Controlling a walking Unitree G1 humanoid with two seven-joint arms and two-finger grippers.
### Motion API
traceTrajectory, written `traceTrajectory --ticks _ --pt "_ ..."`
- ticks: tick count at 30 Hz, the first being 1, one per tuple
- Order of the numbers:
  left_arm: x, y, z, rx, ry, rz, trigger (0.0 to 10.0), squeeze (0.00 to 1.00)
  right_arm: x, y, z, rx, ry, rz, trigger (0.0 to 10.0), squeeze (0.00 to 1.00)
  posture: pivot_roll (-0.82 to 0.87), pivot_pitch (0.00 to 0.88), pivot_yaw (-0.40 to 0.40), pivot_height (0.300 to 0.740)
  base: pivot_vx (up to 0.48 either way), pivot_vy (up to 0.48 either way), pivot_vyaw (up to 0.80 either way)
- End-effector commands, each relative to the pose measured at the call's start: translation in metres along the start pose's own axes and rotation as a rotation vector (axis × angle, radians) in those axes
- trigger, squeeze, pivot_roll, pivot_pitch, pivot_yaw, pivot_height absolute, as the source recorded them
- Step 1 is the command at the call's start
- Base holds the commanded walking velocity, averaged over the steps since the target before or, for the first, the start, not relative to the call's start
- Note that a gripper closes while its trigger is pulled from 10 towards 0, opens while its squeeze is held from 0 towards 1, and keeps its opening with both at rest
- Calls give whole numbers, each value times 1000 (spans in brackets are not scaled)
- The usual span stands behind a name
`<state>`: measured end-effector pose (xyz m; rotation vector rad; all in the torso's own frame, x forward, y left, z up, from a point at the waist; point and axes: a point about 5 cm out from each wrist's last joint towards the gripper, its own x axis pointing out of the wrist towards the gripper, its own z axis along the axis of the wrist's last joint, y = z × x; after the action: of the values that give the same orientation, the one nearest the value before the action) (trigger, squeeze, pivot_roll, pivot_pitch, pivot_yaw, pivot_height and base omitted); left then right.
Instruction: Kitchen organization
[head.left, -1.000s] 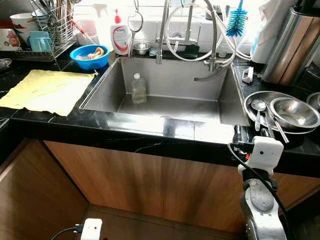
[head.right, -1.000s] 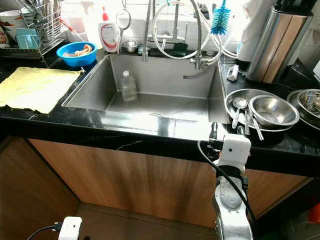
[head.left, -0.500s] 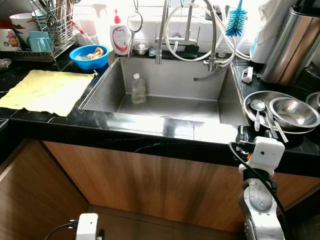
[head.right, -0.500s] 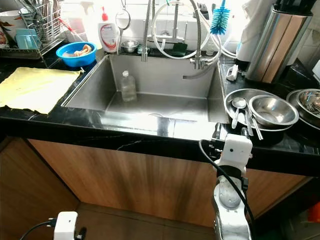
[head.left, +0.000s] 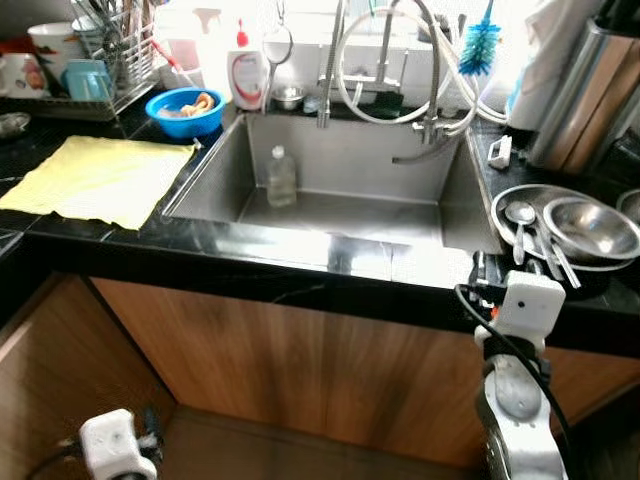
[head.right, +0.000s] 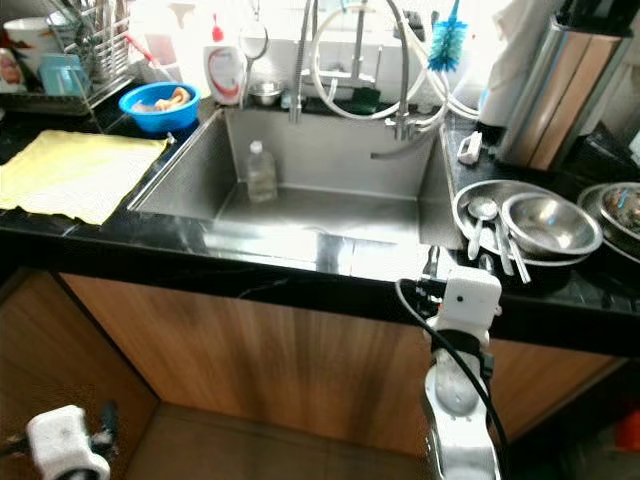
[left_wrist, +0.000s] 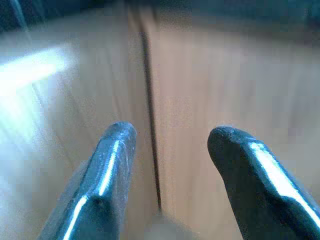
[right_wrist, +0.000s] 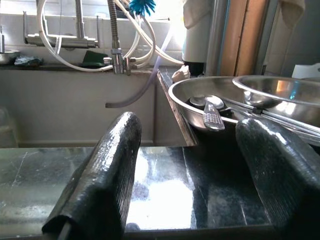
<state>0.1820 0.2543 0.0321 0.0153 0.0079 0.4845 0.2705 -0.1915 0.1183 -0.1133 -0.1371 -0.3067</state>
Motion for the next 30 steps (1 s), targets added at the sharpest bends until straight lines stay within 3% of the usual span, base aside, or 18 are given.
traceTrajectory --ticks 1,4,5,11,12,14,16,17,19,21,30 --pt "11 0 33 4 -126 18 10000 0 1 2 -2 4 10 12 10000 0 -35 0 -11 740 0 0 0" --pt "21 -7 61 44 -242 6 10000 0 1 3 -1 4 11 16 10000 0 -32 0 -10 740 0 0 0" --pt "30 -14 80 50 -313 -10 10000 0 1 4 -1 7 9 15 10000 0 -34 0 -8 740 0 0 0" --pt "41 -40 116 10 -407 -84 10000 0 0 3 0 10 7 -4 10000 0 -49 0 7 740 0 0 0" --pt "42 -56 122 -13 -415 -151 10000 0 -1 2 0 11 7 -15 10000 0 -56 0 12 740 0 0 0" --pt "41 -66 125 -27 -411 -201 10000 0 -2 1 -1 12 6 -21 10000 0 -56 0 12 740 0 0 0" --pt "38 -86 124 -30 -400 -317 10000 0 -2 0 -1 9 7 -31 10000 0 -63 0 16 740 0 0 0" --pt "35 -105 123 -34 -387 -416 10000 0 -3 -1 -1 6 9 -52 10000 0 -65 0 16 740 0 0 0" --pt "31 -118 121 -43 -375 -477 10000 0 -3 -2 -1 7 9 -62 10000 0 -68 0 17 740 0 0 0" --pt "27 -135 119 4 -384 -542 10000 0 -1 -4 0 9 7 -69 10000 0 -79 0 20 740 0 0 0" --pt "31 -158 127 -42 -393 -601 10000 0 9 -2 5 22 -20 -78 10000 0 -97 0 22 740 0 0 0"
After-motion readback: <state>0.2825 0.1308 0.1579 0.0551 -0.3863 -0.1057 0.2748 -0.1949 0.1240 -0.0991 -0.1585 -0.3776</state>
